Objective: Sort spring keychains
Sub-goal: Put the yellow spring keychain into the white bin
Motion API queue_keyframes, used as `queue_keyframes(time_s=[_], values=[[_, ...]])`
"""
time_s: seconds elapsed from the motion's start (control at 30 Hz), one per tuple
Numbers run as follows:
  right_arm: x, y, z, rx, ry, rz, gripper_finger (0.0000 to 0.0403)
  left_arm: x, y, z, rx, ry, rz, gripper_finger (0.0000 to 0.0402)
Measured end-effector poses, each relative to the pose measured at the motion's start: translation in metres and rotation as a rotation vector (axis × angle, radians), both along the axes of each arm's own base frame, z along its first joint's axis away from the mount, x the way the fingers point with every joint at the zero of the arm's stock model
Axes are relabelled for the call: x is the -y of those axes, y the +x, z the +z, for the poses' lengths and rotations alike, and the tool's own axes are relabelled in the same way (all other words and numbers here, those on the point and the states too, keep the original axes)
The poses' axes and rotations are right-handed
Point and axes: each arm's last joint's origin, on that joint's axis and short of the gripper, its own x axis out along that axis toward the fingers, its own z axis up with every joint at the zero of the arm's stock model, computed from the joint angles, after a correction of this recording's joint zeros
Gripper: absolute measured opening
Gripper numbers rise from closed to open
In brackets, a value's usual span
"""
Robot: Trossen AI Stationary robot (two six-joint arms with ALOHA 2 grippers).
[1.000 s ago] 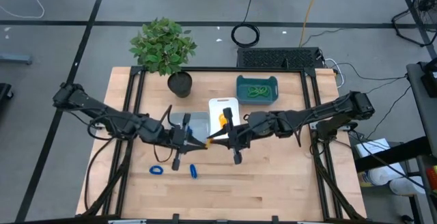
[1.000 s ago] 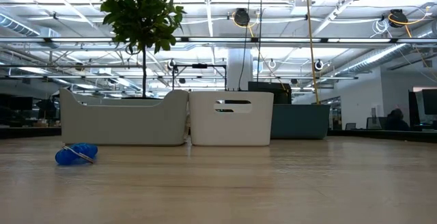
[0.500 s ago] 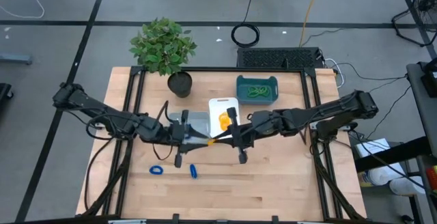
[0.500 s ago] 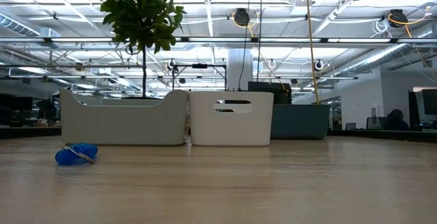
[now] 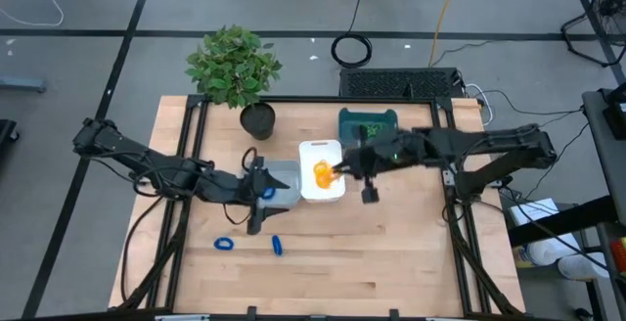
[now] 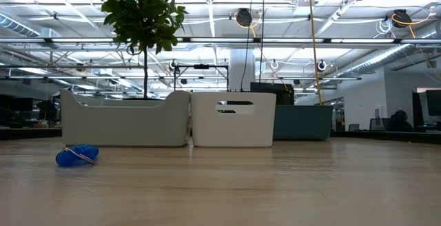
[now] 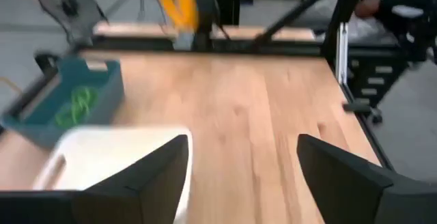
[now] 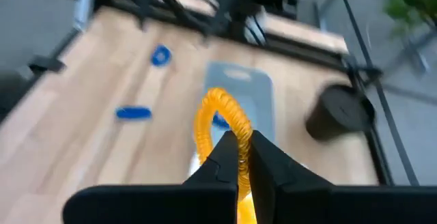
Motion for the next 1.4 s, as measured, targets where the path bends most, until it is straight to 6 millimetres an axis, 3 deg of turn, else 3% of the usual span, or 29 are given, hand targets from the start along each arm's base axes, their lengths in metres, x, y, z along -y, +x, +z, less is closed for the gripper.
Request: queue_keyframes(time_s=[0.3, 0.7, 1.13, 1.4], values=[[0.042, 0.012, 0.012, -0.266, -0.015, -0.133, 0.0000, 0.000, -0.007, -0.016, -0.195, -0.139, -0.010, 0.0303], [0.089, 0.061, -0.004, -0.485, -0.013, -0.156, 0.0000, 0.004, -0.015, -0.025, -0.338, -0.244, -0.063, 0.0274], [0.106, 0.109, -0.083, -0.658, -0.035, -0.120, 0.0000, 0.011, -0.026, -0.033, -0.461, -0.286, -0.032, 0.0269], [0.106, 0.117, -0.128, -0.674, -0.035, -0.117, 0.0000, 0.017, -0.029, -0.033, -0.466, -0.291, -0.052, 0.0253]])
